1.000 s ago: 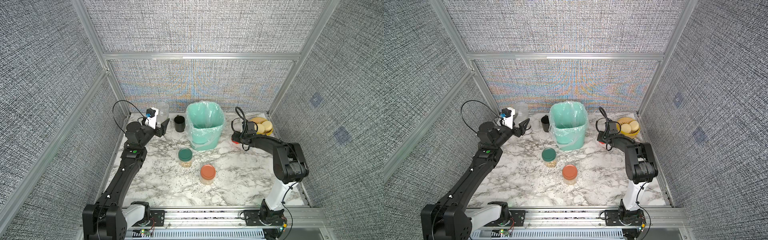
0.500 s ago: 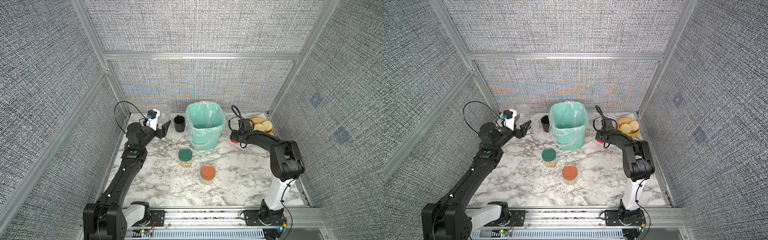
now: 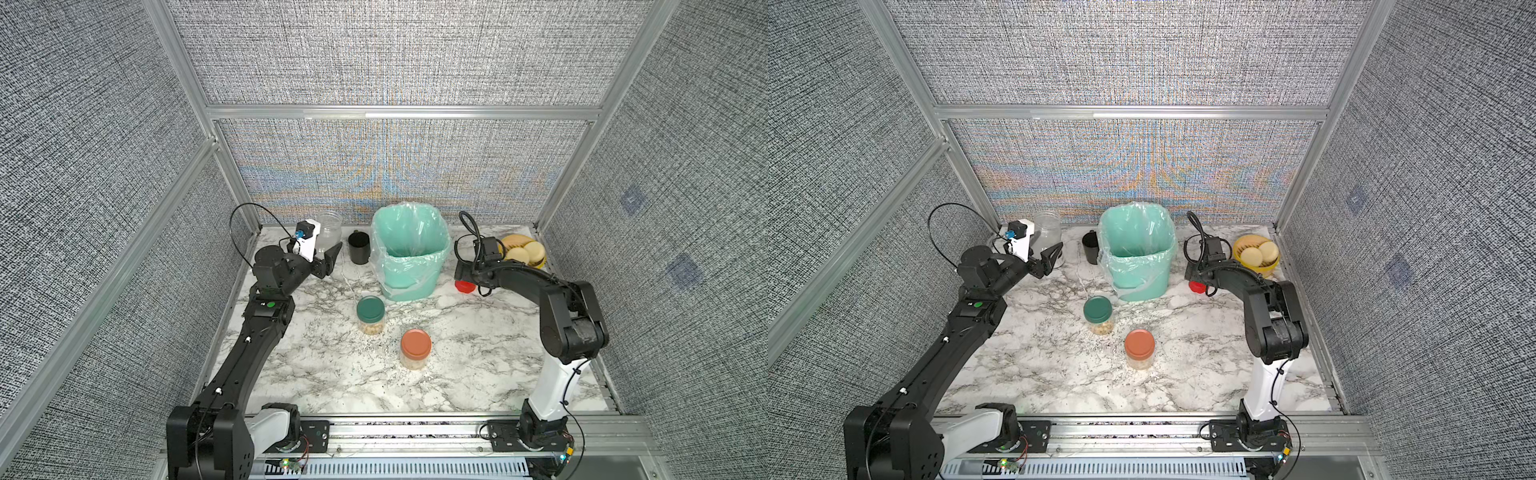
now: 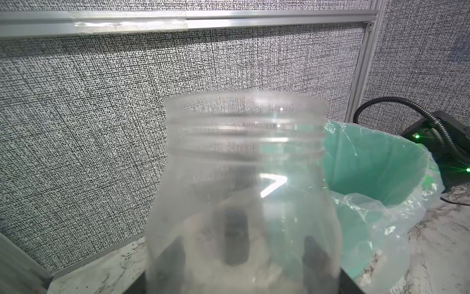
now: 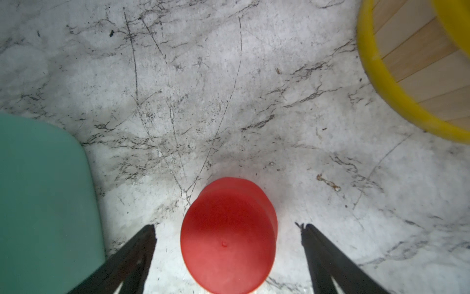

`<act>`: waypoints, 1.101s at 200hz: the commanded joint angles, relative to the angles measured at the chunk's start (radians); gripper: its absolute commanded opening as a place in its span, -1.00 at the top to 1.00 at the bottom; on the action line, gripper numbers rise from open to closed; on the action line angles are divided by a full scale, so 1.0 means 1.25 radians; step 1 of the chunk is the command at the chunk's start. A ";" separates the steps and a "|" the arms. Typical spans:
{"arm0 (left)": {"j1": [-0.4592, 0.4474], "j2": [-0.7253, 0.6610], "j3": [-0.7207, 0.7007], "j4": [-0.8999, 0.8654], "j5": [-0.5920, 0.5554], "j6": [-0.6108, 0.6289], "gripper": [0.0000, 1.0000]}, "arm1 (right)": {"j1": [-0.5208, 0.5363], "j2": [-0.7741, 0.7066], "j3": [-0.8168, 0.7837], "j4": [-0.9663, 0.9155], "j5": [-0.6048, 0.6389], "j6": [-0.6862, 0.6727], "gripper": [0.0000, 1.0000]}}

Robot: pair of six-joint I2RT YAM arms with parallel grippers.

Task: Empty moldy peanuts from jars
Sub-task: Place the lid at the center of the board, then place the jar at the center of the board.

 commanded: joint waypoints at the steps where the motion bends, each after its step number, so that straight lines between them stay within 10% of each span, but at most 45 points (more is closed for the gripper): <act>1: 0.001 0.001 -0.002 0.023 0.014 0.008 0.93 | 0.002 -0.010 -0.001 0.009 0.011 0.012 -0.87; 63: 0.001 0.007 0.023 -0.010 0.157 0.053 0.92 | 0.004 -0.191 -0.043 0.058 -0.028 -0.057 -0.86; 101: -0.001 0.042 0.105 -0.182 0.352 0.249 0.92 | 0.003 -0.346 -0.056 0.104 -0.233 -0.208 -0.84; 170: -0.042 0.101 0.201 -0.363 0.437 0.404 0.92 | 0.013 -0.497 0.038 0.063 -0.649 -0.344 -0.84; 220: -0.085 0.167 0.247 -0.396 0.454 0.435 0.92 | 0.096 -0.438 0.186 -0.063 -0.705 -0.398 -0.73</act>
